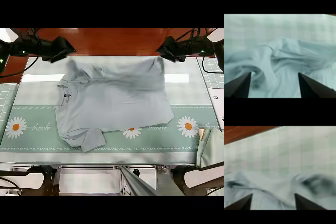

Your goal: Fold the shirts.

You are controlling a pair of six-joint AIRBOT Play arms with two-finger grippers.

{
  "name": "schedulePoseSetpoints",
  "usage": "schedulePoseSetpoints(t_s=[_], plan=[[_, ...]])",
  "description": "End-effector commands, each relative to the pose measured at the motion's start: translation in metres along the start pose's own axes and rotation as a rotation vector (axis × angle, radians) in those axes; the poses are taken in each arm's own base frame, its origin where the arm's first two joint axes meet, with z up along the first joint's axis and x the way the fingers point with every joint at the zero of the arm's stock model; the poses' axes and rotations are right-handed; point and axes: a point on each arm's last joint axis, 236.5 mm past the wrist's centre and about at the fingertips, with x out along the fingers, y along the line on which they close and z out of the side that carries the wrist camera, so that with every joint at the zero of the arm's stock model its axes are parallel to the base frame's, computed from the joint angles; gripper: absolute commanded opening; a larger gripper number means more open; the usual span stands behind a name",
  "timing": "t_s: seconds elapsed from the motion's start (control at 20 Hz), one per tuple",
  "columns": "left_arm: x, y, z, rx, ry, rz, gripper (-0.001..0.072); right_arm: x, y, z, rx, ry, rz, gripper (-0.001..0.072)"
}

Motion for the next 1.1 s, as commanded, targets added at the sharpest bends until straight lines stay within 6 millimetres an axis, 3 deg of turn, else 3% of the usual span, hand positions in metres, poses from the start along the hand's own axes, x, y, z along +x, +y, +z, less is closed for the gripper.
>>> schedulePoseSetpoints(t_s=[0.0,0.2,0.3,0.35,0.4,0.5,0.65,0.75,0.9,1.05], plan=[[-0.008,0.035,-0.043,-0.003,0.207,0.034,0.0705,-0.018,-0.039,-0.022,0.056,0.168,0.014,0.0625],[-0.060,0.121,-0.113,-0.128,0.456,0.208,0.0705,-0.104,-0.140,-0.106,0.044,0.526,-0.324,0.0616],[-0.081,0.147,-0.163,-0.247,0.484,0.225,0.0705,-0.131,-0.180,-0.120,0.098,0.393,-0.439,0.0617],[-0.089,0.161,-0.193,-0.324,0.483,0.237,0.0705,-0.135,-0.190,-0.125,0.162,0.274,-0.431,0.0617],[-0.094,0.171,-0.219,-0.414,0.471,0.233,0.0705,-0.134,-0.191,-0.135,0.230,0.160,-0.380,0.0617],[-0.094,0.176,-0.258,-0.585,0.399,0.149,0.0704,-0.129,-0.170,-0.167,0.257,0.045,-0.251,0.0617],[-0.090,0.170,-0.299,-0.724,0.314,0.059,0.0705,-0.120,-0.129,-0.223,0.262,0.021,-0.119,0.0617],[-0.081,0.165,-0.326,-0.752,0.326,0.047,0.0704,-0.110,-0.120,-0.261,0.257,0.064,-0.098,0.0616],[-0.066,0.151,-0.339,-0.765,0.310,-0.023,0.0704,-0.097,-0.110,-0.300,0.256,0.153,-0.069,0.0616],[-0.055,0.145,-0.319,-0.781,0.201,-0.091,0.0704,-0.090,-0.095,-0.308,0.221,0.187,-0.034,0.0616]])
